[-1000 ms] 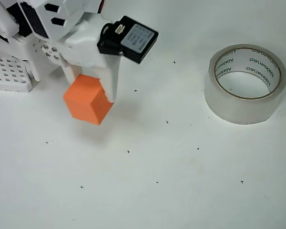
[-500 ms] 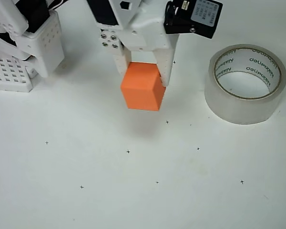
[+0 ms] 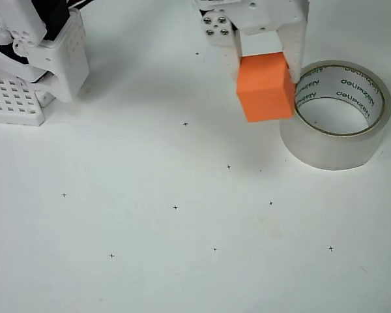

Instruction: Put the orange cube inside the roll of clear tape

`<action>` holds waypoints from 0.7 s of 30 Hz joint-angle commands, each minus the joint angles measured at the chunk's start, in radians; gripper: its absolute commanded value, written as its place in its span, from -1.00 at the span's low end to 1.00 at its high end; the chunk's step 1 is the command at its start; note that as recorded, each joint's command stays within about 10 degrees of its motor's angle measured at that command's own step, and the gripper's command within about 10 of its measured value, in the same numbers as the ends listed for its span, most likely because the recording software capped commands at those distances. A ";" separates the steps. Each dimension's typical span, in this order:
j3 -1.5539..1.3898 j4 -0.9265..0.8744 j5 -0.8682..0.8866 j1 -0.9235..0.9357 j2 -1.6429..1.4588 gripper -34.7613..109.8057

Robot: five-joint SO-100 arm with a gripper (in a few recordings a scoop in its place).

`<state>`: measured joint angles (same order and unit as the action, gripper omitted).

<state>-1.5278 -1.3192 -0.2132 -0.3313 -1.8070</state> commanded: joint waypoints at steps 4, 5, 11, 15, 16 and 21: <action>0.189 0.003 0.008 -0.066 0.043 -0.28; 0.201 0.003 0.009 -0.074 0.051 -0.28; 0.288 0.003 0.011 -0.120 0.094 -0.28; 0.353 0.003 0.014 -0.149 0.153 -0.28; 0.368 0.003 0.014 -0.153 0.166 -0.28; 0.408 0.003 0.011 -0.167 0.199 -0.28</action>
<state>-1.2149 -1.3192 -0.1948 -0.4771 -1.5800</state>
